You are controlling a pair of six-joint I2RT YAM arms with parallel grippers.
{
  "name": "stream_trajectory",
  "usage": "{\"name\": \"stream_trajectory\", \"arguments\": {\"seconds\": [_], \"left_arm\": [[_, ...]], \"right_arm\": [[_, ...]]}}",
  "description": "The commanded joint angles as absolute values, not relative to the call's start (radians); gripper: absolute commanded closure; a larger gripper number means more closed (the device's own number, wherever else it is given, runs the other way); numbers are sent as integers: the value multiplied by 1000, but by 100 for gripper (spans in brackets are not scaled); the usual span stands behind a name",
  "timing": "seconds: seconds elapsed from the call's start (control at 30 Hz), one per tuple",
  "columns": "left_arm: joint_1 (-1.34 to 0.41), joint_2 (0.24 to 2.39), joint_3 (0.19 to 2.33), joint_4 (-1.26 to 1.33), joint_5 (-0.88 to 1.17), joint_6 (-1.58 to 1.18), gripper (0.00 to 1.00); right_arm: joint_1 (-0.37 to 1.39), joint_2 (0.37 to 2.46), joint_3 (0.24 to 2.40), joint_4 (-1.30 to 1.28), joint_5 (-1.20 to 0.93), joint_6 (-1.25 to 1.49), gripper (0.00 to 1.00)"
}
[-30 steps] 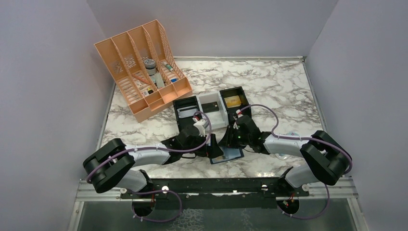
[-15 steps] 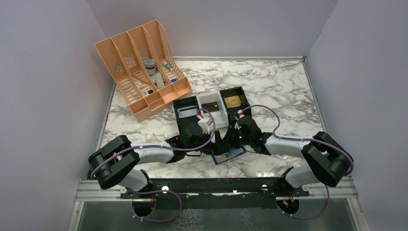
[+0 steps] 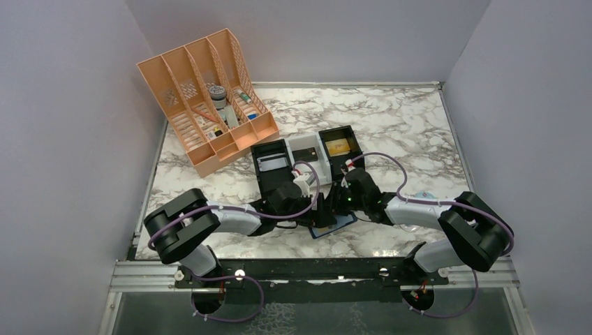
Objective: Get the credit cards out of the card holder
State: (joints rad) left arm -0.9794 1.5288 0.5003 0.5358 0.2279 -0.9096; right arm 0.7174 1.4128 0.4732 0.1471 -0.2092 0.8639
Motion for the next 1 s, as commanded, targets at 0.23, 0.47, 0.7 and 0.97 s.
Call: {"name": "stream_trajectory", "arguments": {"seconds": [0.23, 0.47, 0.7, 0.97], "left_arm": [[-995, 1646, 529, 780, 224, -925, 24], [-994, 1694, 566, 812, 225, -920, 24], [-1000, 1788, 642, 827, 277, -910, 24], [-1003, 1892, 709, 824, 351, -929, 24]], "right_arm": [[642, 1350, 478, 131, -266, 869, 55], [541, 1277, 510, 25, -245, 815, 44], [374, 1209, 509, -98, -181, 753, 42], [358, 1147, 494, -130, -158, 755, 44]]}}
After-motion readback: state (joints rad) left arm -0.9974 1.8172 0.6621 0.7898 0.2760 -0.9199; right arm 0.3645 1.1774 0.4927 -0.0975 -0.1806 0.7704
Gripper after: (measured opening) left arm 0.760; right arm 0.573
